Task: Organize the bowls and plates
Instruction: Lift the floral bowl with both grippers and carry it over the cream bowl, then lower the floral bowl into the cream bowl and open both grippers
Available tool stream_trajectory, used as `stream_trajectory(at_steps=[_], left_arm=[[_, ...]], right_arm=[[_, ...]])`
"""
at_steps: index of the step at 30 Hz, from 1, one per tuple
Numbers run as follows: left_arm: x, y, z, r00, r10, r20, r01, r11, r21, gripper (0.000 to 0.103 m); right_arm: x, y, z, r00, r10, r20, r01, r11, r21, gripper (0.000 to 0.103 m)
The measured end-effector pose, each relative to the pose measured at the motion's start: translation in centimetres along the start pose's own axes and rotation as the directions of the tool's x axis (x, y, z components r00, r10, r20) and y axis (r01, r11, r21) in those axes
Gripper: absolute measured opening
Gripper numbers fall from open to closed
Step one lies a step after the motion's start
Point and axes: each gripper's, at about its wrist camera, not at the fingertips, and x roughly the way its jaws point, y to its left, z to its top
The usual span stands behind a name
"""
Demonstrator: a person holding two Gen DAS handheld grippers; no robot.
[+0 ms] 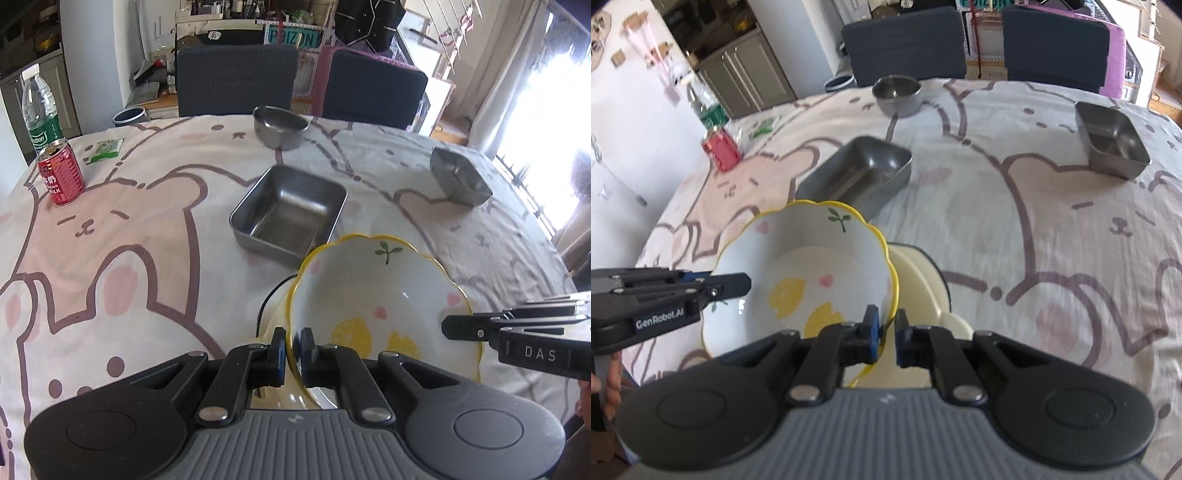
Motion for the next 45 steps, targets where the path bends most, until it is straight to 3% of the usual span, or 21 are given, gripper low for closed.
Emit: stream_trajectory(at_steps=[20, 34, 45], left_arm=[[3.2, -0.9, -1.3, 0.992, -0.005, -0.126, 0.013, 0.998, 0.062, 0.012], [3.9, -1.3, -1.6, 0.989, 0.013, -0.148, 0.004, 0.994, 0.112, 0.013], [2.8, -0.1, -1.4, 0.993, -0.047, -0.107, 0.057, 0.994, 0.095, 0.013]], right_arm=[[1.5, 0.1, -0.1, 0.995, -0.062, -0.076, 0.058, 0.997, -0.047, 0.009], [1.9, 0.4, -0.3, 0.992, -0.09, -0.09, 0.082, 0.993, -0.085, 0.008], [2.4, 0.2, -0.2, 0.991, -0.087, -0.101, 0.078, 0.993, -0.09, 0.009]])
